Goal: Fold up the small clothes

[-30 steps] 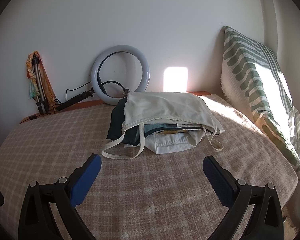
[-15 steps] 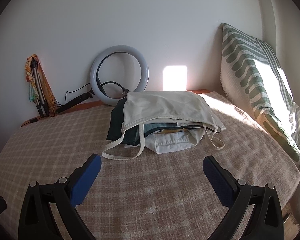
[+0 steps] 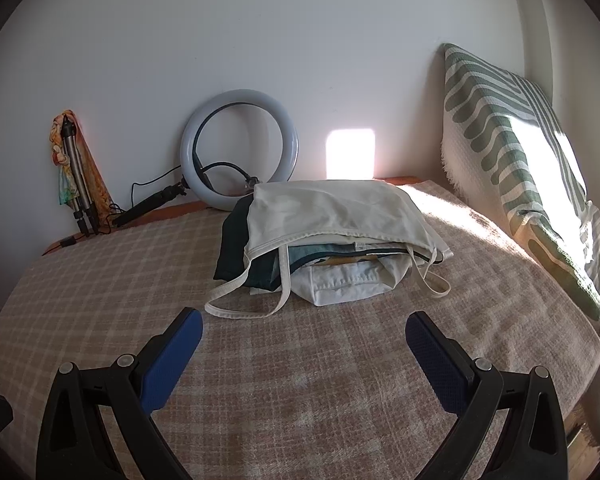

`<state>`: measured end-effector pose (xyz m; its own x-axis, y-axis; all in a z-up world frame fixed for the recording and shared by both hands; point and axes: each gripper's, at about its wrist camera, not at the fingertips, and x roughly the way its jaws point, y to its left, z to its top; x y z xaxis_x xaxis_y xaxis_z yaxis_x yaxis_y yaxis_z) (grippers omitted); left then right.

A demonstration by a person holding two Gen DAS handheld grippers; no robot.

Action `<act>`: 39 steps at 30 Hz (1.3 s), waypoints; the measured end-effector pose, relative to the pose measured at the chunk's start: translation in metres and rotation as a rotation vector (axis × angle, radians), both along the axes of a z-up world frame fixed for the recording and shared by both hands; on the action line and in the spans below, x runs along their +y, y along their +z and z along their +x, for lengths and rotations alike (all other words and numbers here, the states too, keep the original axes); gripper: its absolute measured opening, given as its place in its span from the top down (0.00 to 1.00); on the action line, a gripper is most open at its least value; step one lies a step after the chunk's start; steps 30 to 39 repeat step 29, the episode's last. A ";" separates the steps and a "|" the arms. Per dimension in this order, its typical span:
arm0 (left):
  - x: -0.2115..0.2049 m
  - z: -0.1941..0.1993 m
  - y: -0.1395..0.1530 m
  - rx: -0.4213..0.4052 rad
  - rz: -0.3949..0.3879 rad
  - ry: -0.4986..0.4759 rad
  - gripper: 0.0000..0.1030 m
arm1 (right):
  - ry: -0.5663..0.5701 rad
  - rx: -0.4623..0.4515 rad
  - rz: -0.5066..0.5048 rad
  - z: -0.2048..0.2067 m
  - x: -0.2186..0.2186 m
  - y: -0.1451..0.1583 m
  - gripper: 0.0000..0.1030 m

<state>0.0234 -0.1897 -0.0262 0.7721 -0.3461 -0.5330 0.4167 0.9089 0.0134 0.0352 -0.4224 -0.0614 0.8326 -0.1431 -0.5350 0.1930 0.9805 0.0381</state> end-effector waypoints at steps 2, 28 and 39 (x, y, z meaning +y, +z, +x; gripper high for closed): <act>0.000 0.000 0.000 0.001 0.001 -0.001 0.01 | 0.002 0.001 0.000 0.000 0.001 0.000 0.00; 0.003 0.001 -0.003 0.007 0.008 0.019 0.01 | 0.031 0.009 0.013 0.004 0.003 -0.001 0.00; 0.003 0.001 -0.004 0.009 0.008 0.020 0.01 | 0.031 0.009 0.013 0.004 0.004 -0.001 0.00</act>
